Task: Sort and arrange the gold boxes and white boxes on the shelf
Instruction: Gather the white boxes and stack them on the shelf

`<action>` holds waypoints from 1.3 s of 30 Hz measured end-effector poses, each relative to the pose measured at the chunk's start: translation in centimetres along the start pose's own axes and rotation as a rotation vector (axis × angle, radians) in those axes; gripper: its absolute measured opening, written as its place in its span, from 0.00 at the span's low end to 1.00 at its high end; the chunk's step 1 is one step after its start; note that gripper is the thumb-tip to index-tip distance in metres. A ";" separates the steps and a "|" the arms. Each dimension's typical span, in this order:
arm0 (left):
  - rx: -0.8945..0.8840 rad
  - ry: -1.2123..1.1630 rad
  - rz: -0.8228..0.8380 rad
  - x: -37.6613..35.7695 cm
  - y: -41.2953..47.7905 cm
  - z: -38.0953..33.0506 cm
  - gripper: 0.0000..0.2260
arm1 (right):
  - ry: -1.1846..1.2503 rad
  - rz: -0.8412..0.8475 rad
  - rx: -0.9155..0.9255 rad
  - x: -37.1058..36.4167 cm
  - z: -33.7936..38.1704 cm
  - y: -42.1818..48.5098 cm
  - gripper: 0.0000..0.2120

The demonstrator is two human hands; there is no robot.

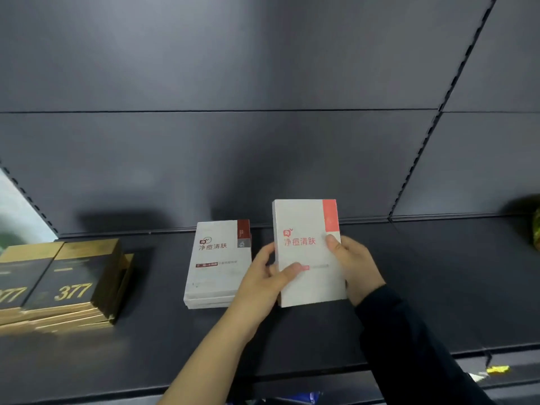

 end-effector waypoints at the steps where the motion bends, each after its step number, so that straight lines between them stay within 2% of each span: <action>1: -0.023 0.030 -0.018 0.4 -0.2 -0.2 0.14 | 0.059 0.046 -0.018 -1.0 0.0 0.0 0.16; 4: -0.092 0.068 -0.143 2.7 -0.7 -1.7 0.10 | 0.202 0.129 -0.064 -2.5 0.6 0.5 0.22; 5: -0.107 0.076 -0.186 3.7 -0.7 -2.3 0.10 | 0.211 0.134 -0.050 -2.7 0.7 0.9 0.21; 6: -0.124 0.081 -0.229 4.8 -0.8 -2.8 0.09 | 0.111 0.112 -0.004 -2.6 0.4 1.5 0.17; 7: -0.143 0.077 -0.268 5.9 -0.8 -3.3 0.09 | -0.124 0.072 0.047 -2.2 -0.3 2.2 0.12; 8: -0.157 0.071 -0.307 7.0 -0.9 -3.6 0.09 | -0.470 0.060 0.072 -1.9 -1.1 3.0 0.13; 10: -0.158 0.068 -0.375 8.7 -0.8 -3.9 0.09 | -1.062 0.122 0.023 -1.6 -3.3 4.2 0.37; 11: -0.146 0.077 -0.400 9.3 -0.7 -3.8 0.09 | -1.205 0.137 0.006 -1.7 -4.2 4.5 0.48; 12: -0.131 0.092 -0.414 9.7 -0.6 -3.6 0.09 | -1.287 0.133 0.024 -1.9 -4.7 4.6 0.54; 13: -0.115 0.103 -0.418 9.8 -0.5 -3.3 0.09 | -1.328 0.122 0.062 -2.1 -4.9 4.6 0.56; 18: -0.089 0.129 -0.378 9.3 -0.4 -2.0 0.07 | -1.578 0.106 0.132 -2.7 -4.6 4.9 0.43; 21: -0.085 0.118 -0.381 9.4 -0.3 -2.0 0.08 | -1.746 0.074 0.274 -3.1 -3.9 4.3 0.35; 23: -0.083 0.106 -0.393 9.6 -0.3 -2.1 0.08 | -1.685 -0.015 0.385 -3.2 -2.4 3.7 0.28; 24: -0.084 0.101 -0.392 9.6 -0.3 -2.1 0.08 | -1.569 -0.100 0.449 -3.1 -1.2 3.3 0.24; 26: -0.092 0.094 -0.373 9.6 -0.4 -2.1 0.08 | -1.209 -0.291 0.575 -2.5 1.6 2.6 0.16; 27: -0.094 0.096 -0.362 9.5 -0.4 -2.2 0.08 | -1.006 -0.336 0.549 -1.9 3.1 2.5 0.12; 29: -0.096 0.094 -0.350 9.5 -0.5 -2.3 0.09 | -0.645 -0.318 0.425 -0.8 5.8 2.4 0.03; 33: -0.093 0.056 -0.354 9.7 -0.4 -2.4 0.10 | -0.251 -0.242 0.323 0.5 8.6 2.1 0.03; 36: -0.073 0.016 -0.350 9.9 -0.4 -2.6 0.11 | -0.167 -0.146 0.269 0.3 9.1 1.8 0.01; 39: -0.059 0.008 -0.338 10.0 -0.5 -2.7 0.10 | -0.233 -0.088 0.249 -0.7 9.6 1.8 0.02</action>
Point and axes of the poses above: each hand's wrist, its own y-axis towards the middle knuckle, its own x-axis out of the back of the hand, z = x × y, the point moved 1 cm from there along y, towards the middle knuckle, and after that the axes turned 6 degrees about -x, right-handed, at the moved point
